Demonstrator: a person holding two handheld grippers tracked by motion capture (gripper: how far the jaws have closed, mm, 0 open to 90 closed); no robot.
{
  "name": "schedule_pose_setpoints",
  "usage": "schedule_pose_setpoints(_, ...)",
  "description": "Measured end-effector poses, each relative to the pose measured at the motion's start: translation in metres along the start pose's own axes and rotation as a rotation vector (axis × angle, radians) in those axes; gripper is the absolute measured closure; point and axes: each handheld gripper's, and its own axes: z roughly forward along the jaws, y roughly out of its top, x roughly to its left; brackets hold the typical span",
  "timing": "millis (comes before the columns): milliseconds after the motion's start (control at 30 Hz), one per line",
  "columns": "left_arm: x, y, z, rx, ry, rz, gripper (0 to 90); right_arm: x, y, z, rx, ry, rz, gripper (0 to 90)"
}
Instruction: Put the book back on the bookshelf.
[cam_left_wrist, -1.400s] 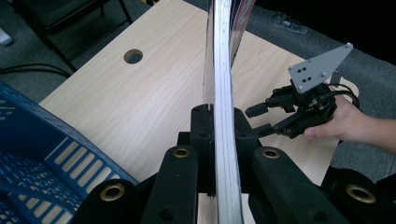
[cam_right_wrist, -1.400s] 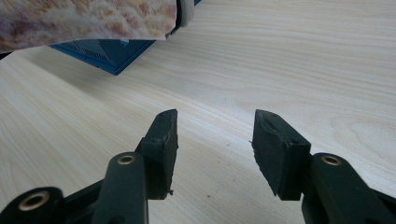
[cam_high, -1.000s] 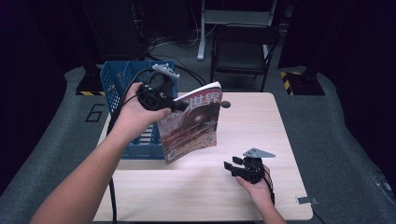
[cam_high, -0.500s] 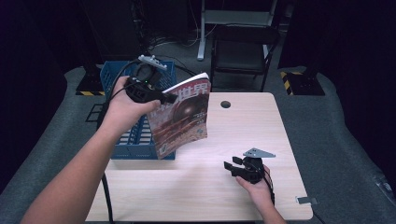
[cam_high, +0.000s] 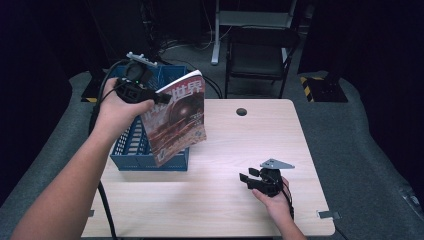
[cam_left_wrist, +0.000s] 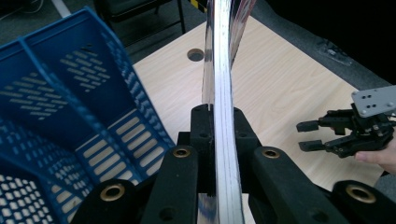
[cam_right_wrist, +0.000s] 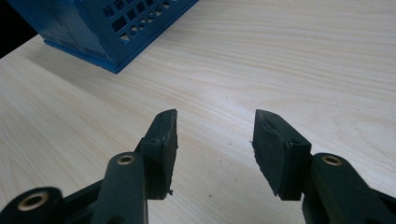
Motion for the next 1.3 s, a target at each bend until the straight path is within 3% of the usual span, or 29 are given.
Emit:
schedule_pose_setpoints(800, 0.044, -0.038, -0.038, -0.025, 0.111, -0.116, 84.0, -0.001, 0.001, 0.002, 0.006, 0.006, 0.005, 49.7)
schedule_pose_setpoints(867, 0.048, -0.044, -0.043, -0.037, 0.123, -0.143, 84.0, -0.001, 0.001, 0.002, 0.003, 0.007, 0.006, 49.6)
schedule_pose_setpoints(1300, 0.067, -0.062, -0.061, -0.029, 0.171, -0.200, 84.0, -0.001, 0.001, 0.002, 0.006, 0.005, 0.007, 49.3)
